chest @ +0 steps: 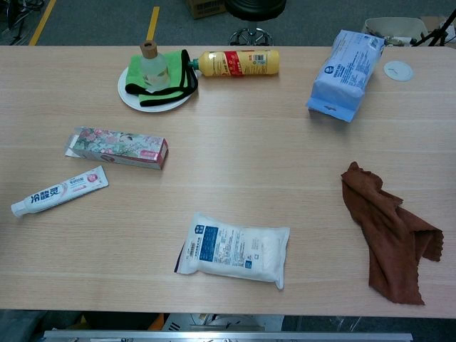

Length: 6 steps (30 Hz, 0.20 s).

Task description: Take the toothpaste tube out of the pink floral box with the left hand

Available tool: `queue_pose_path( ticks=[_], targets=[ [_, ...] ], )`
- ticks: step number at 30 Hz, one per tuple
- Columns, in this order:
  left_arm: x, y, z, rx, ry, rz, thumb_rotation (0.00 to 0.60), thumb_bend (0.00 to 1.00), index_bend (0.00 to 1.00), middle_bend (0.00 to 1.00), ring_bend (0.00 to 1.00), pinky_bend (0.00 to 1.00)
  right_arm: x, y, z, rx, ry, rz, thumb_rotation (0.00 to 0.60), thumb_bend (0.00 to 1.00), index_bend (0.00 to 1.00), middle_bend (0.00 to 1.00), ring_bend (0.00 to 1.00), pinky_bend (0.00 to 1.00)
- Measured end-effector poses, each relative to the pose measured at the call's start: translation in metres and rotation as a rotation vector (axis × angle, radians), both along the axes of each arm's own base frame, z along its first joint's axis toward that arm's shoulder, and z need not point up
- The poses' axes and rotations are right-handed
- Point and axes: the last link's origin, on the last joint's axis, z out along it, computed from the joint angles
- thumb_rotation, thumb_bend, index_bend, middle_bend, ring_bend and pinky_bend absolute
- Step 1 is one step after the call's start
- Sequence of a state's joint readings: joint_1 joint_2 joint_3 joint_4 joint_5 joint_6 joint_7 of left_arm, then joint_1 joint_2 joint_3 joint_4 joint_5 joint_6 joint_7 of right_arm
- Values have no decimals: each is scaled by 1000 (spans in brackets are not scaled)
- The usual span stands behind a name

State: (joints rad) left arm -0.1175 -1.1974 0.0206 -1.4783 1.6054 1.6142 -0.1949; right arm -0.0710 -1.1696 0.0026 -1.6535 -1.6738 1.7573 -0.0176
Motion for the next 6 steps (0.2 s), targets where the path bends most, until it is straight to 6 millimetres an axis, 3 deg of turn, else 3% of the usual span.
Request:
queue_pose_path(
  ticks=[6],
  targets=[
    [1,0,1,3,12,11,600,0,402,315,245,360,3,-7,-3,22,10,6,600,311,427,398,277,401]
  ],
)
